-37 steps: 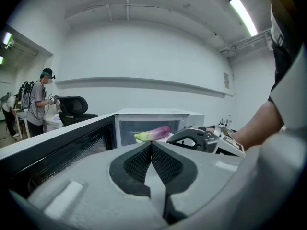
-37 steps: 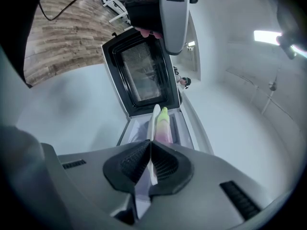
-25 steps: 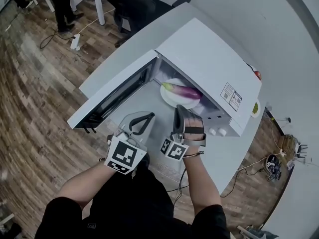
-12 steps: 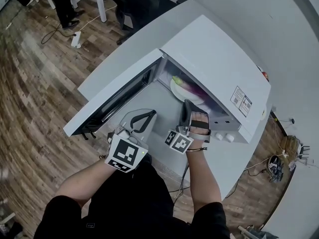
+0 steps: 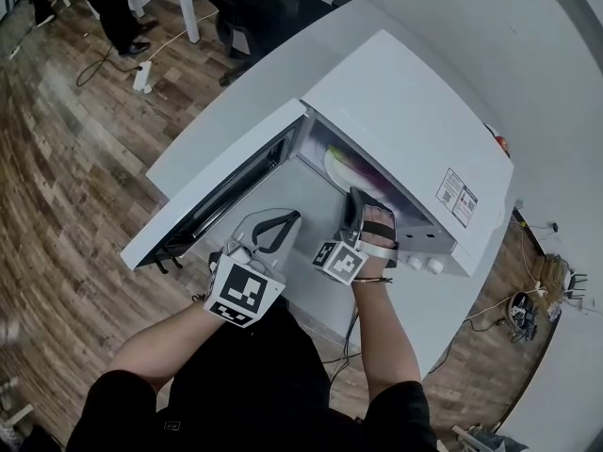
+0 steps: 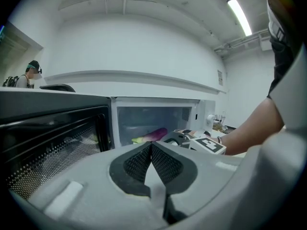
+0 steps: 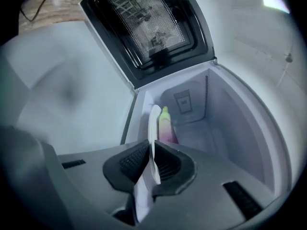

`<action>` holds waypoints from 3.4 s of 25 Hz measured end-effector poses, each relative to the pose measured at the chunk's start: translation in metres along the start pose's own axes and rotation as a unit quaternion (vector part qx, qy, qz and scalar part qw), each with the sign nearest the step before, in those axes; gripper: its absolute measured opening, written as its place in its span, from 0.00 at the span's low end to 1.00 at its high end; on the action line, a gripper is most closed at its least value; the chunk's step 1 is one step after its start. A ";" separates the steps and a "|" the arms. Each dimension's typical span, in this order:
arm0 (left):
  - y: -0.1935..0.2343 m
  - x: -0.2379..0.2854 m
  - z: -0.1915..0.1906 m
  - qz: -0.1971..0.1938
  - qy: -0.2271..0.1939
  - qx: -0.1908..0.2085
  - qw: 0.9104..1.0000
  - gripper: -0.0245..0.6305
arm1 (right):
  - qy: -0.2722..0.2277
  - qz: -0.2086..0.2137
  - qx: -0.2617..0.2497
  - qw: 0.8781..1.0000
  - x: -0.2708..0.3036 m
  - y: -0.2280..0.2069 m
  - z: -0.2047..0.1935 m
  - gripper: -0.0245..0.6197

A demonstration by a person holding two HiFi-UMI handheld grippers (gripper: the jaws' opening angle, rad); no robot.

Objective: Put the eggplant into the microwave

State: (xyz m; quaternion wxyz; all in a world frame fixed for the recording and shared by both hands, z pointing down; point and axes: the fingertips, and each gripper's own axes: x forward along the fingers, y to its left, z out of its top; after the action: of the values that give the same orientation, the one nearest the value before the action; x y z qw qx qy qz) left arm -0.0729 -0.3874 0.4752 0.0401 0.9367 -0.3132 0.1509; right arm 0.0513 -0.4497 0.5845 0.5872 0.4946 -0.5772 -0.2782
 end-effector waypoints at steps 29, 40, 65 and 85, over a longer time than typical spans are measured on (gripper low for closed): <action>0.006 -0.003 -0.003 -0.001 0.035 -0.017 0.999 0.05 | 0.003 0.042 0.088 0.995 0.029 -0.015 0.008 0.09; 0.007 -0.017 0.012 -0.004 0.024 -0.017 1.000 0.05 | 0.005 0.056 0.117 0.991 0.014 -0.019 0.011 0.17; -0.080 -0.117 0.082 -0.053 -0.023 -0.022 0.998 0.05 | -0.153 0.134 0.478 0.854 -0.257 -0.098 0.031 0.11; -0.214 -0.185 0.145 -0.047 -0.077 -0.048 0.995 0.05 | -0.293 0.155 0.634 0.698 -0.460 -0.142 -0.078 0.06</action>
State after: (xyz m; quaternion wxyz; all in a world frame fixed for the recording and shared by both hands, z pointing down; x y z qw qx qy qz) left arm -0.0478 -0.1345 0.2848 0.0684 0.9561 -0.2781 0.0613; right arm 0.0779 -0.0677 0.2830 -0.0297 0.5471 -0.8282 0.1179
